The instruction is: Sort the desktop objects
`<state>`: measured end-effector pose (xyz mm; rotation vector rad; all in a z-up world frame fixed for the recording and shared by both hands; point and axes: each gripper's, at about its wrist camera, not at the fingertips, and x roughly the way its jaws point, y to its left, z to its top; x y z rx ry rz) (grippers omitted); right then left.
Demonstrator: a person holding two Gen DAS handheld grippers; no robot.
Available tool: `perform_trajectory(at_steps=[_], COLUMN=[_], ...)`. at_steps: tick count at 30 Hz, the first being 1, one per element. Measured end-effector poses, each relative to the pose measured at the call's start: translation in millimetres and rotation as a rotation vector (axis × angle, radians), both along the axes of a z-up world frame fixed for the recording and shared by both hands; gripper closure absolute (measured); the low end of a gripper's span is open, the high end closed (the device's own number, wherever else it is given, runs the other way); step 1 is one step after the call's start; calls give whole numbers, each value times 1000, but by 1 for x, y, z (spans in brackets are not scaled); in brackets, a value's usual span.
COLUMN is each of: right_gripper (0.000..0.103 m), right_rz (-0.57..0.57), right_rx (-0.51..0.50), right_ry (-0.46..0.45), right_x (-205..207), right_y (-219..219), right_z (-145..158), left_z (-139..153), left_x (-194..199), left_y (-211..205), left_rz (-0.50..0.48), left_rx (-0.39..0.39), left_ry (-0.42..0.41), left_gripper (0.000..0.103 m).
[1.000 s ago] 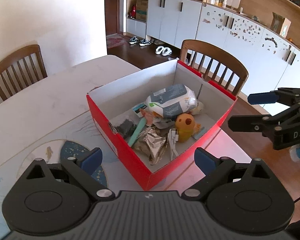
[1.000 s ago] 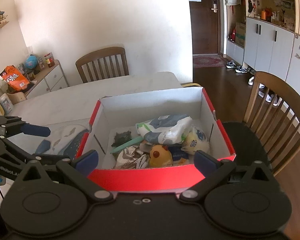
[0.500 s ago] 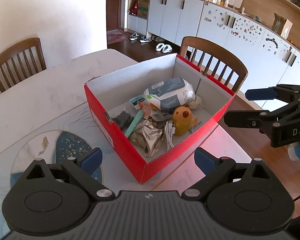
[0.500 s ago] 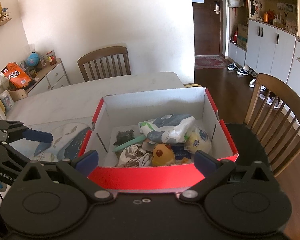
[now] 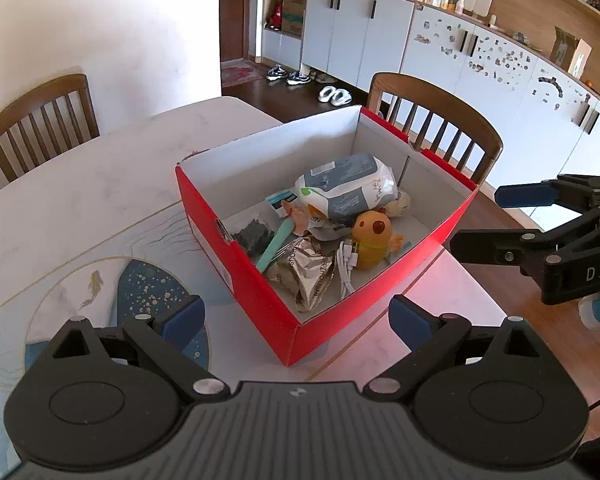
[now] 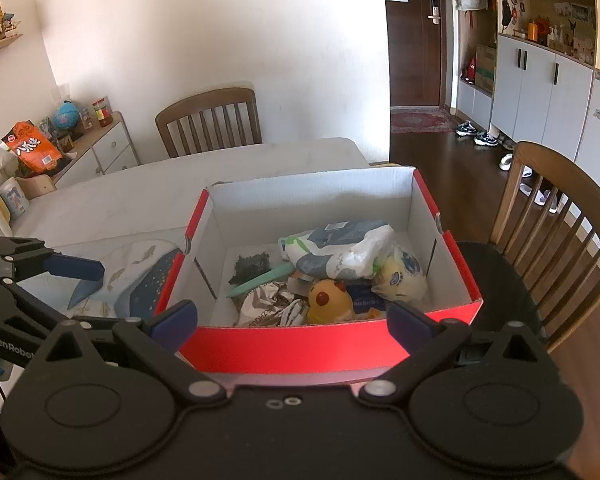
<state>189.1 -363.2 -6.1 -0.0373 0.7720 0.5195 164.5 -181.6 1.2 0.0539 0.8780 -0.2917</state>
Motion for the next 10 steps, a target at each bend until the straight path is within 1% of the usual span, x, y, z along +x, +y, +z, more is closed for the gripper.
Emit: perform_trajectory(at_steps=[10], right_gripper=[1], right_rz=[-8], right_rx=[4], right_ry=[5], right_x=[-2], right_y=[0], right_z=[-3], left_z=[1], left_x=[-3], left_y=[-1], left_rz=[-18], left_rx=[-6], left_ry=[6], left_gripper=[4])
